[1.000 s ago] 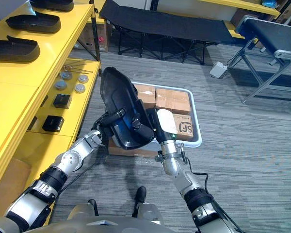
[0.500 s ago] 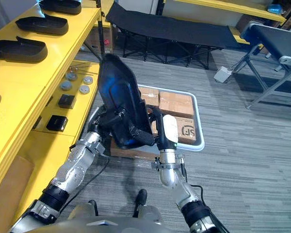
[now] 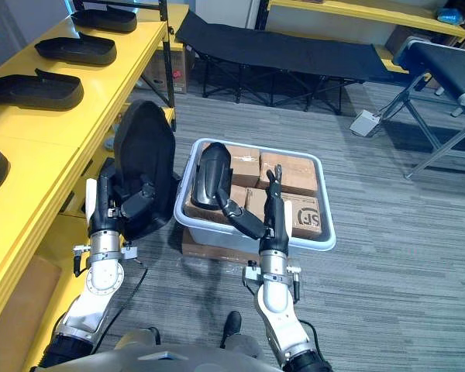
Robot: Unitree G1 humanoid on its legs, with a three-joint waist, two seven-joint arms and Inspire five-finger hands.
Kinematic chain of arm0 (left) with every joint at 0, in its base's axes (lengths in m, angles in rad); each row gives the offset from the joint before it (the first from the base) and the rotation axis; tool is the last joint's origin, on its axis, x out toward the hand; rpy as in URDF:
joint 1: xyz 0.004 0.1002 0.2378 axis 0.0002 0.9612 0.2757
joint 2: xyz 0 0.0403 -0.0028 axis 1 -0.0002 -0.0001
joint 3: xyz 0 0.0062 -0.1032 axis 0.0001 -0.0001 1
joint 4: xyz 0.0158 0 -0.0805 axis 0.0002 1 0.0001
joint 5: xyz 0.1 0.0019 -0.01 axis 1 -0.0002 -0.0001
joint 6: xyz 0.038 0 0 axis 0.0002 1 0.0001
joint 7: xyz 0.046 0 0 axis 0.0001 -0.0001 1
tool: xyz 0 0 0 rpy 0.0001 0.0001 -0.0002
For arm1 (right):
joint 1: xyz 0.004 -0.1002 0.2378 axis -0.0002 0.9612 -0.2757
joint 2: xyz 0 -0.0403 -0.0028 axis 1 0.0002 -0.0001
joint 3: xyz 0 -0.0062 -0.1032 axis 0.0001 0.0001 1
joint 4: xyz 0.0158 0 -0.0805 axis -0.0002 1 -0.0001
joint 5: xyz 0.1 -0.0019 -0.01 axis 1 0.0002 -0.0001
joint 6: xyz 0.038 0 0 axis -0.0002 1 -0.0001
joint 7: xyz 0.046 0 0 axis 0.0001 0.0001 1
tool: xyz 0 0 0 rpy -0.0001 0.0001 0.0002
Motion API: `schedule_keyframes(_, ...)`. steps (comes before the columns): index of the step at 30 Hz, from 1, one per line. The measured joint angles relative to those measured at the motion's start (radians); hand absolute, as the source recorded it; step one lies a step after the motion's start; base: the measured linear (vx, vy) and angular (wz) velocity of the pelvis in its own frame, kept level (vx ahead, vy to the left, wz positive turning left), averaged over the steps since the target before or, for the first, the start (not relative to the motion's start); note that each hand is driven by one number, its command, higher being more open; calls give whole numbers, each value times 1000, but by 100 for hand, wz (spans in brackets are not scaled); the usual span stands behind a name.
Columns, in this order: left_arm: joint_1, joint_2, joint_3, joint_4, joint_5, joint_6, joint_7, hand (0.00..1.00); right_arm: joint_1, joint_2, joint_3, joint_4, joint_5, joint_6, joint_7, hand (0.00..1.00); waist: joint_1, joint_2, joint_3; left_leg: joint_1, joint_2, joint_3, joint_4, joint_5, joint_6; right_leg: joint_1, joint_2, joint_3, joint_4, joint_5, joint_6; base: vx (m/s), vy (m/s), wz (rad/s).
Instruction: Walk over and take three plastic housings, then place them on the shelf
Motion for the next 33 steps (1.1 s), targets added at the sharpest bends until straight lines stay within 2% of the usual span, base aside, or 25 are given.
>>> schedule_keyframes(4,42,-25,1,0,-163,-38,-11,0,76,12,-35,-2,64,3,71,100,-6,16,-7,2,0,18,4,-11,3,-8,-1,17,0,-2,-3,2,40,-12)
schedule_keyframes(8,78,-38,11,-1,-203,-110,-19,0,124,12,-74,3,66,34,92,100,-16,23,-6,3,0,19,3,-12,3,-7,0,18,0,-2,-3,0,8,-1)
schedule_keyframes(10,106,-39,37,-35,-232,-143,-35,0,126,12,-97,27,125,41,133,100,-24,28,-8,5,0,21,3,-12,3,-6,0,19,0,-3,-4,0,0,0)
schedule_keyframes(15,149,-39,93,-147,-232,-155,-29,0,123,11,-134,64,182,42,165,100,-10,53,-13,5,-3,5,1,-13,6,5,-3,5,0,-13,-8,-40,6,10)
schedule_keyframes(18,155,-48,138,-201,-231,-155,-20,0,114,9,-143,79,182,49,185,100,4,71,-13,0,-23,-62,-22,4,17,31,-17,-61,0,-26,0,-25,0,56)
schedule_keyframes(19,163,-57,160,-219,-231,-155,-13,0,102,9,-140,89,179,52,199,100,10,73,-14,0,-28,-79,-34,13,17,35,-20,-80,0,-29,0,-8,-8,63)
schedule_keyframes(23,211,-79,307,-276,-240,-155,44,0,32,5,-93,135,97,91,253,100,84,73,-15,-24,-39,-187,-64,50,9,66,-21,-191,-3,-45,4,11,-27,76)
schedule_keyframes(26,257,-95,371,-276,-274,-155,48,0,-14,-1,-57,180,62,95,271,100,116,73,-15,-32,-50,-253,-73,73,0,94,-22,-257,0,-50,11,53,-16,79)
schedule_keyframes(28,315,-139,424,-276,-292,-156,41,0,-51,1,-33,220,53,100,268,100,163,70,-14,-32,-65,-304,-83,87,1,123,-27,-312,0,-59,17,47,18,74)
schedule_keyframes(29,331,-147,433,-277,-313,-158,32,0,-57,4,-32,225,52,102,263,100,171,69,-14,-33,-70,-318,-84,90,2,133,-30,-328,0,-63,22,48,36,80)
schedule_keyframes(31,395,-180,457,-281,-370,-183,-16,0,-81,22,-30,233,40,112,244,100,198,66,-12,-37,-85,-359,-88,96,6,168,-37,-387,0,-77,31,20,34,78)
schedule_keyframes(32,411,-187,465,-281,-389,-193,-38,0,-87,30,-31,233,27,113,236,100,198,64,-12,-43,-87,-362,-90,94,16,176,-40,-406,0,-81,33,-22,13,76)
schedule_keyframes(33,423,-189,474,-282,-399,-196,-63,0,-94,41,-33,233,14,114,222,100,191,59,-11,-55,-78,-322,-90,89,43,190,-46,-448,0,-86,39,-10,5,140)
